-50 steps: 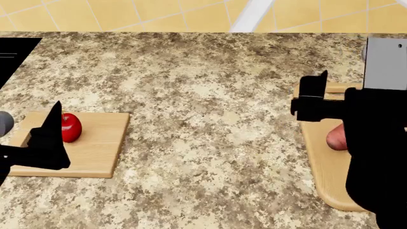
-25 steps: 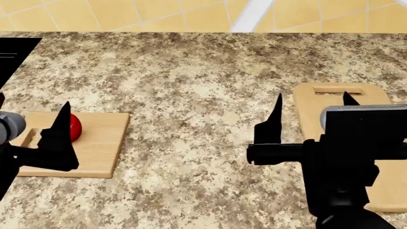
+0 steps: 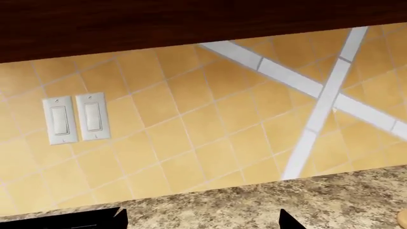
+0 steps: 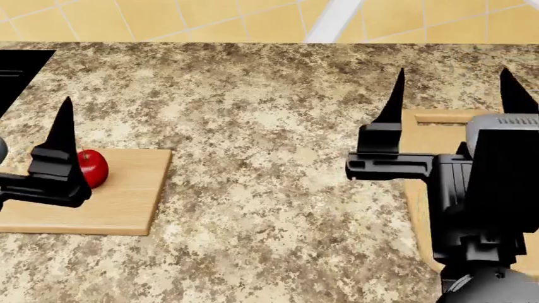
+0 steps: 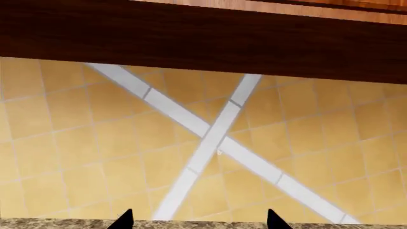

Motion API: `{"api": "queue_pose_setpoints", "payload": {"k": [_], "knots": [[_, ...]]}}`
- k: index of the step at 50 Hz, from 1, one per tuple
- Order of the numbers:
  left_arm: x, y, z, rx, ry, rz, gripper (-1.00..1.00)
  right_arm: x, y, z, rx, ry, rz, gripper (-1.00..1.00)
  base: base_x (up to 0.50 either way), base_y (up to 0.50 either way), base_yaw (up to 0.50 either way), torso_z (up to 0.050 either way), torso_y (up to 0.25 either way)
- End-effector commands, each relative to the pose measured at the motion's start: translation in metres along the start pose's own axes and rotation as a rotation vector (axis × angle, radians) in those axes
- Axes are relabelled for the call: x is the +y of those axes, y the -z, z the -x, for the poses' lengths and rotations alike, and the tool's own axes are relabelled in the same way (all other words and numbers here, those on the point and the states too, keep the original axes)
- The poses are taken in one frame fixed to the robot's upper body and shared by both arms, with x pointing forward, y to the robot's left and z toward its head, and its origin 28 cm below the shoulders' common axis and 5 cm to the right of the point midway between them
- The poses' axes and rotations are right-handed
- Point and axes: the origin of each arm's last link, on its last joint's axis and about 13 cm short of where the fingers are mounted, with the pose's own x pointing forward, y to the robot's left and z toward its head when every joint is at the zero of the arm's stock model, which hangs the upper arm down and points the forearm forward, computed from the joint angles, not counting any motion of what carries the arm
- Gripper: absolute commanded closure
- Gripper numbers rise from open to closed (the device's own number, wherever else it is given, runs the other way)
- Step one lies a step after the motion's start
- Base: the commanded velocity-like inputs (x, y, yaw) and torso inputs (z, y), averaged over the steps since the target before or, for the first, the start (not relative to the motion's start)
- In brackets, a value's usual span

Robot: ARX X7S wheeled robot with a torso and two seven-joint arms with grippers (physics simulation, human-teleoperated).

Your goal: Place the cherry and the sweet potato on separate cutting boards.

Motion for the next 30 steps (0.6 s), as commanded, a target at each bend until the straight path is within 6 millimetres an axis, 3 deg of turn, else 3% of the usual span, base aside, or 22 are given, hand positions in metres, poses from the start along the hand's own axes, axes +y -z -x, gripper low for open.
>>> {"api": "queue_pose_setpoints", "payload": {"k": [1, 7, 14, 30], "knots": [[0.0, -0.018, 0.005, -0.105, -0.024, -0.028, -1.0, -0.011, -0.035, -0.009, -0.128, 0.03, 0.004, -1.0, 0.0, 0.0, 0.0, 0.0, 0.0], [0.001, -0.022, 0.007, -0.122, -0.03, -0.023, -1.0, -0.012, -0.038, -0.01, -0.154, 0.015, 0.023, -1.0, 0.0, 0.0, 0.0, 0.0, 0.0], [0.001, -0.026, 0.007, -0.139, -0.024, -0.022, -1.0, -0.016, -0.057, -0.008, -0.238, 0.019, 0.048, -1.0, 0.0, 0.0, 0.0, 0.0, 0.0], [0.003, -0.05, 0.009, -0.209, -0.034, -0.032, -1.0, -0.016, -0.055, -0.005, -0.238, 0.021, 0.071, -1.0, 0.0, 0.0, 0.0, 0.0, 0.0]]}}
